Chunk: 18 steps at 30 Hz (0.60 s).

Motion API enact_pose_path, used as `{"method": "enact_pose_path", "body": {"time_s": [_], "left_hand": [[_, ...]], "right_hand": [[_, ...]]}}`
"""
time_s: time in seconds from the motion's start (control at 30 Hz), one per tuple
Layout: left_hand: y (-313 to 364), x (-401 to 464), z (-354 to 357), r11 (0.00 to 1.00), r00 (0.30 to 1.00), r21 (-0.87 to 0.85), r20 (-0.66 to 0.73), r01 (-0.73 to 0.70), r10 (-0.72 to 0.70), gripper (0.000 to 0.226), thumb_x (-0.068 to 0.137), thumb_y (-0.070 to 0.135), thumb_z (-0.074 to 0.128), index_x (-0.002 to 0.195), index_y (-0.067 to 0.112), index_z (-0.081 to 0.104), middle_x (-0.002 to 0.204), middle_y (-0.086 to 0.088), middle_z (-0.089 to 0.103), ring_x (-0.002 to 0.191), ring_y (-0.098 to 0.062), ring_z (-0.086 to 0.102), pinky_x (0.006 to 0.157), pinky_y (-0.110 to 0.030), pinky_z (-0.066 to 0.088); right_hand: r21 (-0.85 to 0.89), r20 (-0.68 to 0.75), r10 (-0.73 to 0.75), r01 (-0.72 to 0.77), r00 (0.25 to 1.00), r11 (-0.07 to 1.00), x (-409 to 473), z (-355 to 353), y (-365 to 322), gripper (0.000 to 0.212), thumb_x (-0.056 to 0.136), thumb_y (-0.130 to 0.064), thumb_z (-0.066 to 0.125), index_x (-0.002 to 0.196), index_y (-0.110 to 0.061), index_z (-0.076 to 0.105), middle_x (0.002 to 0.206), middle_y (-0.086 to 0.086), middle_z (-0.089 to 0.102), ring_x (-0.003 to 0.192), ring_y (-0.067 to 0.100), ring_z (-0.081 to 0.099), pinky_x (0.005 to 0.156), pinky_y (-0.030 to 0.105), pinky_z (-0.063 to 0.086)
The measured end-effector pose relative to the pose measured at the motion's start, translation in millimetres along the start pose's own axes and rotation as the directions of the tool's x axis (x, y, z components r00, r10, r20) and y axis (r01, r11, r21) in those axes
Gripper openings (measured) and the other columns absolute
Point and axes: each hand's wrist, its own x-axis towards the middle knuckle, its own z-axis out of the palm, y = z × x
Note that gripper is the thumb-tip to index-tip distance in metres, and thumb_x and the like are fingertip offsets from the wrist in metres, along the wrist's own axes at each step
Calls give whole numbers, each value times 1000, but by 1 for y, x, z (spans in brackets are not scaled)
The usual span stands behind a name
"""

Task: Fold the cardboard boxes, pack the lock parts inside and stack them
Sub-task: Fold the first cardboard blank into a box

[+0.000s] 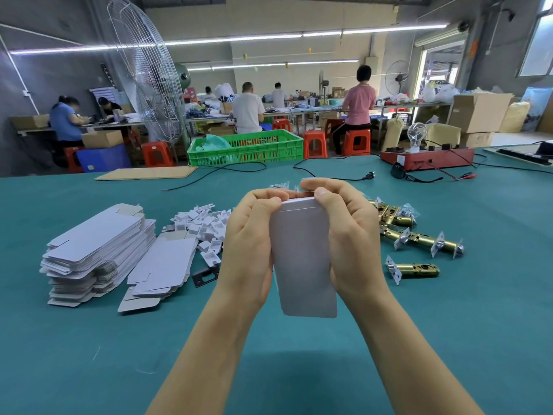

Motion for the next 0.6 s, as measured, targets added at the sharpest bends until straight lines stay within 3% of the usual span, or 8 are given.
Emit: {"method": "enact_pose_path", "body": {"time_s": [0.1, 0.3, 0.47, 0.6], "left_hand": [[-1, 0, 1, 1000, 1000, 16, -17, 18, -17, 28, 90, 7, 43, 74, 20, 62, 88, -2, 74, 74, -14, 66, 53, -26, 50], [-1, -1, 2, 999, 999, -14, -3, 50, -50, 41, 89, 1, 37, 62, 22, 62, 91, -2, 72, 77, -16, 62, 50, -19, 46], [-3, -1, 3, 999, 999, -20, 6, 47, -47, 36, 84, 5, 41, 60, 22, 63, 92, -1, 70, 81, -15, 61, 53, -19, 46], [-5, -1, 1, 996, 998, -72, 21, 58, -57, 36, 85, -1, 36, 64, 15, 60, 94, -6, 68, 86, -18, 62, 59, -23, 47]], "right_hand": [[-22, 0, 19, -19, 1000, 1000, 0, 0, 1, 20, 83, -19, 51, 89, -15, 70, 92, 2, 72, 97, 27, 65, 89, 54, 50], [-76, 3, -9, 9, 1000, 997, 3, -3, 3, 22, 78, -13, 48, 85, -13, 68, 82, -4, 71, 85, 12, 67, 73, 20, 51], [-74, -25, 30, -32, 999, 997, 2, -2, 3, 22, 77, -13, 46, 83, -12, 67, 85, 1, 71, 91, 21, 65, 84, 44, 50], [-55, -26, 26, -27, 999, 998, 2, -2, 0, 22, 75, -11, 45, 80, -11, 66, 82, -1, 70, 84, 15, 64, 78, 39, 49]]}}
